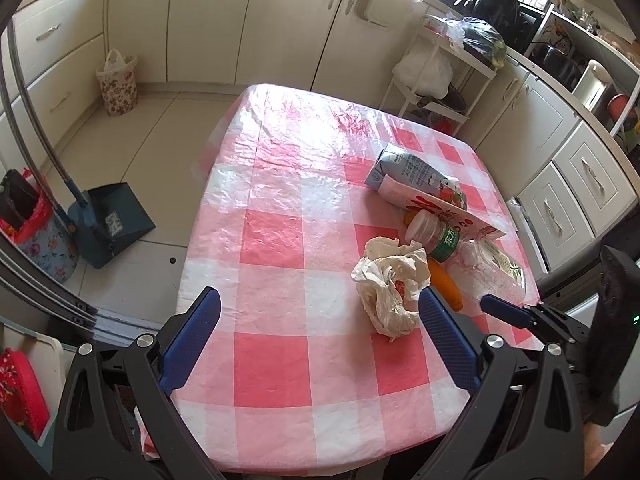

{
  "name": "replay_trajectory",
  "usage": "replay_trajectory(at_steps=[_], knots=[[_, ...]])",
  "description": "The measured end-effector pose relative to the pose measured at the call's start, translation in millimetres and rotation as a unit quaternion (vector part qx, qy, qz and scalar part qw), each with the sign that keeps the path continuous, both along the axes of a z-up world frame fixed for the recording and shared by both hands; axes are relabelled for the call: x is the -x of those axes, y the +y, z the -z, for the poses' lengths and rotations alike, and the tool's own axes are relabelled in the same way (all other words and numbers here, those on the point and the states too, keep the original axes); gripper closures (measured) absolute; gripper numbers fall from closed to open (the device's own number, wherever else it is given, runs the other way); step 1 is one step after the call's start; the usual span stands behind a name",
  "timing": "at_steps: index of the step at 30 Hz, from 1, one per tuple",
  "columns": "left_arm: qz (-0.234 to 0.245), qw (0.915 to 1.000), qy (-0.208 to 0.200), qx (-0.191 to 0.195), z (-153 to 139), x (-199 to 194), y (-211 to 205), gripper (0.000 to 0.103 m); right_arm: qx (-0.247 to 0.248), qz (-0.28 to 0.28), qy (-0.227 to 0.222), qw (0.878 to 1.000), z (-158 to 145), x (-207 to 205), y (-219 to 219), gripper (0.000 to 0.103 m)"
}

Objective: Collect trash
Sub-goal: 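Grasp the crumpled tissue with the left gripper while the right grasps the clear plastic bottle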

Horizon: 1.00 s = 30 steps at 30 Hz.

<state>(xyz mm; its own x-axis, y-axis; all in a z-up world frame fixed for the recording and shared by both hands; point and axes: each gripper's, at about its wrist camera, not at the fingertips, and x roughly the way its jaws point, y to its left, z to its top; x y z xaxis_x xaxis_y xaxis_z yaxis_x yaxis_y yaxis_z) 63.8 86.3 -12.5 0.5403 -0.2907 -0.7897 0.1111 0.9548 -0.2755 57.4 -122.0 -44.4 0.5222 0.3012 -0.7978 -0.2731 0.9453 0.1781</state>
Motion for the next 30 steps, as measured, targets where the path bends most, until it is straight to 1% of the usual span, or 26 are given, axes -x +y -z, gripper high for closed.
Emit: replay_trajectory(at_steps=[3,6,8,10,13,16,18,20,21,22,23,24,26,28,29,30], knots=[[0.008,0.9999,0.005,-0.006,5.5,-4.4,-7.1,0.007,-0.008,0.005,0.004,1.000,5.1,-2.3,-6.0,0.044],[0.031,0.9992,0.025,-0.005,17.6,-14.1,-25.3,0.007,-0.034,0.026,0.022,0.999,11.2,-4.5,-24.2,0.044],[0.048,0.9980,0.036,-0.017,25.8,-18.0,-41.2,0.007,-0.055,0.041,0.030,0.997,12.2,-3.5,-37.9,0.044],[0.063,0.9967,0.037,-0.037,31.4,-19.3,-59.0,0.007,-0.062,0.046,0.028,0.997,8.8,-1.0,-44.8,0.044],[0.068,0.9954,0.037,-0.056,36.5,-23.4,-77.8,0.007,-0.065,0.046,0.006,0.997,-2.8,8.3,-55.8,0.044],[0.058,0.9952,0.040,-0.068,41.8,-30.0,-88.1,0.008,-0.058,0.039,-0.035,0.997,-20.0,17.3,-63.5,0.044],[0.051,0.9954,0.041,-0.071,44.1,-35.0,-92.4,0.008,-0.040,0.038,-0.056,0.997,-30.3,17.9,-66.8,0.043],[0.049,0.9956,0.040,-0.069,45.3,-37.3,-95.5,0.009,-0.006,0.031,-0.062,0.998,-34.5,11.7,-67.2,0.040],[0.053,0.9958,0.038,-0.064,46.4,-38.2,-96.4,0.012,0.012,0.027,-0.060,0.998,-33.6,6.1,-66.6,0.040],[0.057,0.9957,0.040,-0.060,47.6,-38.7,-97.0,0.022,0.030,0.022,-0.056,0.998,-32.0,0.0,-65.9,0.040],[0.065,0.9955,0.046,-0.051,49.8,-39.1,-97.4,0.039,0.051,0.013,-0.054,0.997,-29.3,-7.2,-64.2,0.040],[0.069,0.9955,0.051,-0.041,51.7,-38.8,-95.4,0.047,0.066,0.006,-0.051,0.996,-26.8,-12.8,-63.1,0.039],[0.073,0.9954,0.056,-0.028,53.4,-39.2,-90.7,0.069,0.098,-0.023,-0.029,0.995,-15.3,-27.0,-56.6,0.037],[0.080,0.9952,0.055,-0.015,52.3,-37.5,-85.6,0.072,0.127,-0.038,-0.035,0.991,-12.3,-29.1,-55.7,0.034],[0.081,0.9951,0.055,-0.013,52.1,-36.8,-83.9,0.074,0.131,-0.043,-0.033,0.990,-12.1,-31.6,-54.3,0.034],[0.084,0.9949,0.053,-0.010,51.2,-35.5,-80.8,0.075,0.124,-0.047,-0.031,0.991,-12.9,-32.0,-54.7,0.037]])
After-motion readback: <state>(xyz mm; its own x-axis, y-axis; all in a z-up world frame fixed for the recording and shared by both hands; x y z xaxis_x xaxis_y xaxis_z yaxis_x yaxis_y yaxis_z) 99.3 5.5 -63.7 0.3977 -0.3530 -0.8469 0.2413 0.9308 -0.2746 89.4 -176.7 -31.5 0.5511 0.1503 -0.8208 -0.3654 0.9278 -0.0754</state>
